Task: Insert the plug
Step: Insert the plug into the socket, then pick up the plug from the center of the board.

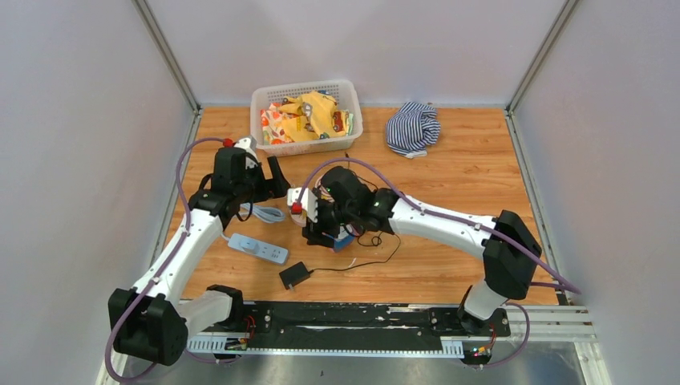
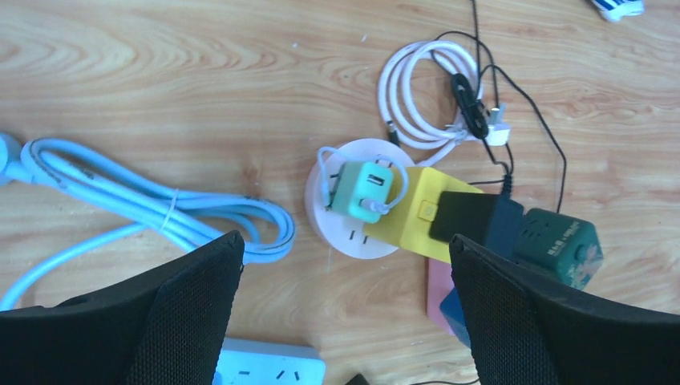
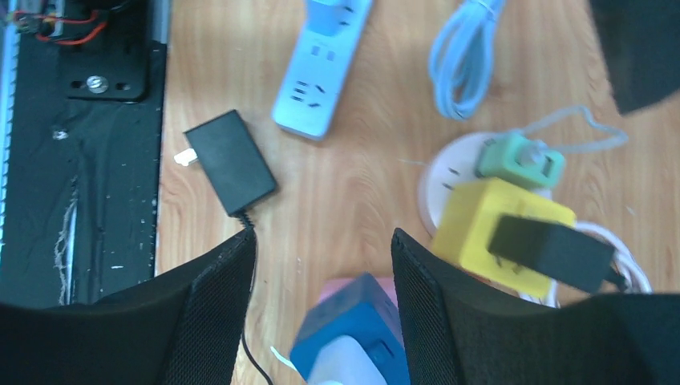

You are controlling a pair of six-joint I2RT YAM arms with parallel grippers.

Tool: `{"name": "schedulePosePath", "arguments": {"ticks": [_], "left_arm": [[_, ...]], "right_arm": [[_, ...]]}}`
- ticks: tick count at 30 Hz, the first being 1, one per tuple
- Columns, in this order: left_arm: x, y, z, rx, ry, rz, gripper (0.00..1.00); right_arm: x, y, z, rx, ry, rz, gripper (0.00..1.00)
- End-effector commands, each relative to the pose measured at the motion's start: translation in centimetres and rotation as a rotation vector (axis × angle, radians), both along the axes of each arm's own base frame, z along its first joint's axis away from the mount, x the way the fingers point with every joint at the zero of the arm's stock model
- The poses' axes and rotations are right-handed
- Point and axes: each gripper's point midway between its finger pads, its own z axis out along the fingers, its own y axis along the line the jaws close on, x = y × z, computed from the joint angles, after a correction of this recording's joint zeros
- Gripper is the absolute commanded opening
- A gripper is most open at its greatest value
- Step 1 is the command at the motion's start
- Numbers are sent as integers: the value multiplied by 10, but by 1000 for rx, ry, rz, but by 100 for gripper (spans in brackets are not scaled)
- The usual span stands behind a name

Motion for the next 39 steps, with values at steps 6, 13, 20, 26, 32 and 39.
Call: {"name": "schedulePosePath", "arguments": {"ticks": [6,13,20,26,32,39], "left_arm": [[-12,16,-11,-26,24,80,100],[-15,24,-15,-29,13,109,100],[-17,14,-26,-75,45,64,97],[-16,11,-30,-98,72,57,93],[-19,9,-34,-109,88,45,90],[-24,2,-35,-152,99,31,86]], "right_arm": [[-57,36,-44,-53,-84,302,65],[-81,50,-76,-129,-132,437,66],[-86,55,-104,-194,-156,473,65],[-87,53,-123,-253,-149,480,63],[-89,55,-131,-269,-138,477,54],[-85,58,-109,-212,-159,414,25]]}}
